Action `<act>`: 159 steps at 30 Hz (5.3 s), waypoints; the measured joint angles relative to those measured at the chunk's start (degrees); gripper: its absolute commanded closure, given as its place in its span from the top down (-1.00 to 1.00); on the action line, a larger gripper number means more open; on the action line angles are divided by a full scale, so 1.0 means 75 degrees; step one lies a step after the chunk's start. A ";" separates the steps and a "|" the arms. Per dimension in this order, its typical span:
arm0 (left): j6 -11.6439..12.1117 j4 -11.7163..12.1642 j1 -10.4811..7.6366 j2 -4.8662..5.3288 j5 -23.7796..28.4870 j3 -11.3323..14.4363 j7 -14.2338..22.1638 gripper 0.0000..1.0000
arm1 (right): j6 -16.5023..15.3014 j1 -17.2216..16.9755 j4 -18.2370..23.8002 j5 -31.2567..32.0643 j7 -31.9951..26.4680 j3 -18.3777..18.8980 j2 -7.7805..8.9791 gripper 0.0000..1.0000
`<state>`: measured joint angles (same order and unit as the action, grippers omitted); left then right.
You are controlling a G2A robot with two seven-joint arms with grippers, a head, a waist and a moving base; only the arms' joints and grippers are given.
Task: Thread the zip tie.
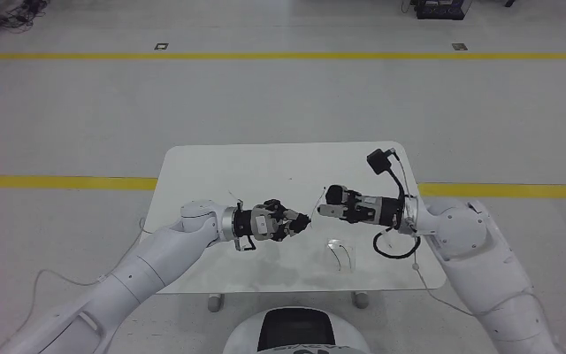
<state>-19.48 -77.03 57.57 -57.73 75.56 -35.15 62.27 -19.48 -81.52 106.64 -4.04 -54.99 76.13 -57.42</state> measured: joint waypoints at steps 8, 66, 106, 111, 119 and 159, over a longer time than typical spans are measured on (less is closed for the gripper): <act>0.0000 0.0000 0.0000 0.0000 0.0000 0.0000 0.0000 -1.00 | 0.0015 -0.0284 -0.0625 -0.2748 -0.0891 0.0844 0.0060 1.00; 0.5084 0.0843 0.0690 -0.0841 0.0216 -0.0938 0.0097 -1.00 | 0.0934 -0.0615 -0.1829 -0.7550 0.0782 -0.0815 -0.0720 1.00; 0.4204 -0.0279 0.1564 -0.0848 0.0226 -0.1705 -0.1332 -1.00 | 0.0716 0.0501 -0.2964 -0.7075 0.0230 -0.1895 -0.1149 -0.22; 0.4204 -0.0279 0.1564 -0.0848 0.0227 -0.1705 -0.1332 -1.00 | 0.0675 0.0747 -0.3168 -0.7054 0.0117 -0.2063 -0.1244 -0.34; 0.4204 -0.0279 0.1564 -0.0848 0.0227 -0.1705 -0.1332 -1.00 | 0.0670 0.0965 -0.3499 -0.6842 0.0040 -0.2169 -0.1336 -0.54; 0.4204 -0.0279 0.1564 -0.0848 0.0227 -0.1705 -0.1332 -1.00 | 0.0659 0.1911 -0.4685 -0.6808 -0.0508 -0.2579 -0.1862 -0.78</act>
<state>12.05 -79.12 69.29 -64.09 77.26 -47.94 52.28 -14.54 -67.19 71.50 -55.10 -58.81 56.78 -71.39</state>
